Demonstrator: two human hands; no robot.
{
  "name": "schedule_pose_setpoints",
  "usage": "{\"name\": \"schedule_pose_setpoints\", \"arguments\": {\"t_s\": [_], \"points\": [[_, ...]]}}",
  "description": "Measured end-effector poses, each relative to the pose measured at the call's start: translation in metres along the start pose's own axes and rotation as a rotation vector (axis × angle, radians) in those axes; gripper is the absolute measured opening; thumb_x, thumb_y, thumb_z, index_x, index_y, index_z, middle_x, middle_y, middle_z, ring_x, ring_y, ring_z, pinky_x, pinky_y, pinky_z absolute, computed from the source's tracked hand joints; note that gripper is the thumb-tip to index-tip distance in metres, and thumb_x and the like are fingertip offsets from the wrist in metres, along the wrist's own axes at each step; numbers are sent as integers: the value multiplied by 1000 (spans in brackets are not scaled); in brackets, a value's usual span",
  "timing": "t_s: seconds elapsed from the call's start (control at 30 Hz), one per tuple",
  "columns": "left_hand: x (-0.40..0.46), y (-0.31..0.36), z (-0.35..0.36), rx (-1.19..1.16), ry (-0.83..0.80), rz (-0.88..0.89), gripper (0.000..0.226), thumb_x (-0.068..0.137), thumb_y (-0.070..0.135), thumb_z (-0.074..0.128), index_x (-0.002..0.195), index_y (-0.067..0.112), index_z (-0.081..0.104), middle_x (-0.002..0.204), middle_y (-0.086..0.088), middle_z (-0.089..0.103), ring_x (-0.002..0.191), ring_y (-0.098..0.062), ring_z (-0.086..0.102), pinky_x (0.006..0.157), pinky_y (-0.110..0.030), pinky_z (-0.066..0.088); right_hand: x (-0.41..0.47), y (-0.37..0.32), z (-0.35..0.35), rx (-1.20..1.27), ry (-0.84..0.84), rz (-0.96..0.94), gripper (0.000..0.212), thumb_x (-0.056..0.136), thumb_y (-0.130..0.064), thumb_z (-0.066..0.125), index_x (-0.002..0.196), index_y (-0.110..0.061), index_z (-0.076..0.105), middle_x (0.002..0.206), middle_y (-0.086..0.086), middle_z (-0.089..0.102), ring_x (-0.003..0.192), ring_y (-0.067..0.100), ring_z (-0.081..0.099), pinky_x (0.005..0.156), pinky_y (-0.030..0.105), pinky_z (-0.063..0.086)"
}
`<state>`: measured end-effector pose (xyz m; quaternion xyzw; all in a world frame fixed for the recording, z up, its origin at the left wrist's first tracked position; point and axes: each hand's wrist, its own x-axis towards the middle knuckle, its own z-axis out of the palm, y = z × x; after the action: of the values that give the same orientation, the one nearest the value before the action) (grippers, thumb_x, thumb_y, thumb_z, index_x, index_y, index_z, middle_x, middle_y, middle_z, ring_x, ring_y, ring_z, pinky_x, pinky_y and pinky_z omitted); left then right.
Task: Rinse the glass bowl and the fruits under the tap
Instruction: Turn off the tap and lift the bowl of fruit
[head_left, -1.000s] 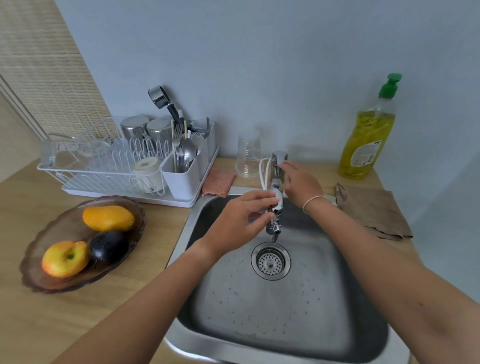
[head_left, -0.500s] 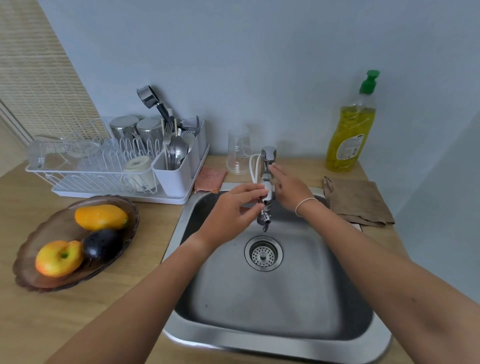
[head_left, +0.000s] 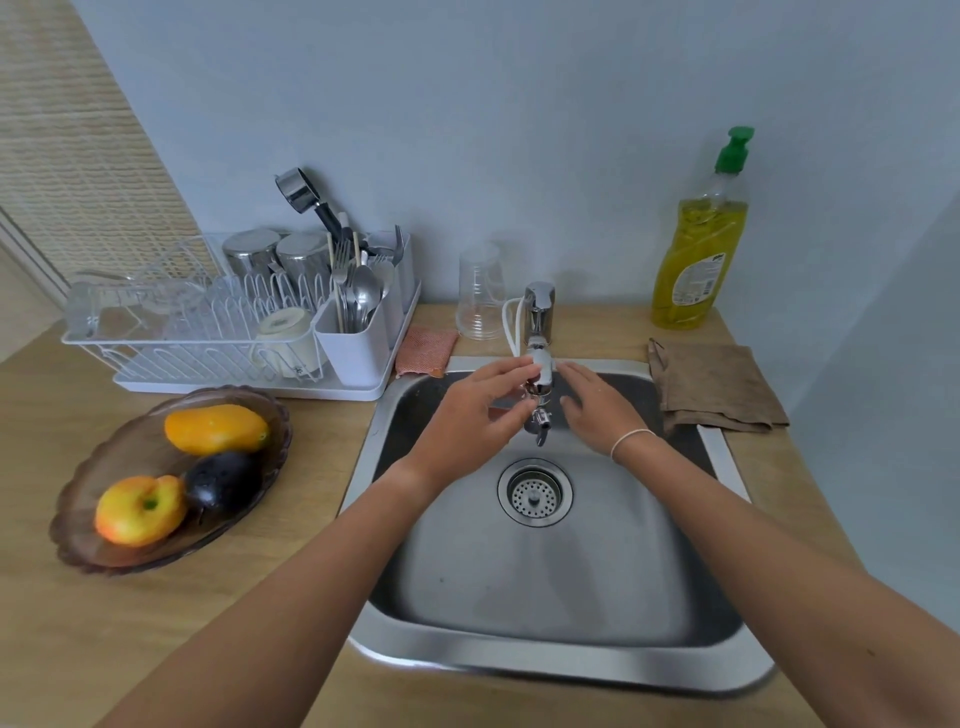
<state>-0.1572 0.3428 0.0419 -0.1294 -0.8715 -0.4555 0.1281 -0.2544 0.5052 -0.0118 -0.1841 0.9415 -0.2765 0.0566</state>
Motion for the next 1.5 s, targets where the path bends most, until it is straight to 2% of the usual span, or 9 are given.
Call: {"name": "schedule_pose_setpoints", "arguments": {"t_s": [0.33,0.6,0.73,0.8,0.9,1.0,1.17,1.3,1.5], "points": [[-54,-40,-65,96,-79,16,42,89,17,59,130,17,53,131,2,55,108,-3,52,86,-8,47,-56,-46,59,68,14,183,47,94,-18,41,141,-16,36,151,5,33,137,23,34,109,31,28],[-105,-94,-180,228,62,-63,40,87,19,61,127,15,56,127,-5,60,116,-18,56,96,-36,49,-63,-157,108,171,63,59,46,95,-19,46,140,-12,38,149,6,36,140,18,29,113,25,18],[-140,-120,-242,336,144,-202,35,88,37,55,123,33,56,125,6,60,111,-15,58,96,-40,47,-53,-217,129,212,49,0,47,95,-22,45,140,-13,37,148,4,38,137,17,34,112,28,24],[-155,-128,-265,381,209,-216,32,86,40,55,118,37,57,118,11,62,102,-18,62,92,-38,49,-47,-242,138,228,39,-19,47,95,-24,45,140,-15,37,148,4,38,136,19,35,111,30,27],[-174,-141,-290,333,267,-290,35,87,25,60,121,18,60,122,-1,63,112,-22,58,96,-34,44,-37,-272,150,218,-1,-38,49,94,-26,45,141,-15,35,148,5,37,137,21,35,111,32,27],[-192,-158,-307,338,297,-369,43,83,34,56,122,17,60,123,-3,63,114,-21,56,98,-38,44,-31,-290,163,236,-42,-49,52,94,-27,46,143,-15,33,149,3,38,136,21,36,110,31,29],[-210,-185,-311,304,369,-554,35,85,15,61,120,11,60,113,-11,64,105,-27,58,90,-31,42,-27,-296,179,292,-58,-24,57,93,-26,49,144,-17,28,146,7,41,122,19,45,110,40,34],[-215,-200,-303,194,365,-686,43,87,15,60,129,10,55,123,-10,62,99,-19,58,87,-25,41,-22,-290,186,363,-14,23,60,92,-16,50,146,-14,24,153,4,28,141,21,27,116,36,24],[-208,-204,-293,131,439,-755,47,87,0,53,133,6,48,130,-12,58,112,-17,55,92,-14,33,-12,-286,194,444,-29,79,60,91,-8,48,146,-16,26,146,5,41,132,24,40,108,30,33]]}}
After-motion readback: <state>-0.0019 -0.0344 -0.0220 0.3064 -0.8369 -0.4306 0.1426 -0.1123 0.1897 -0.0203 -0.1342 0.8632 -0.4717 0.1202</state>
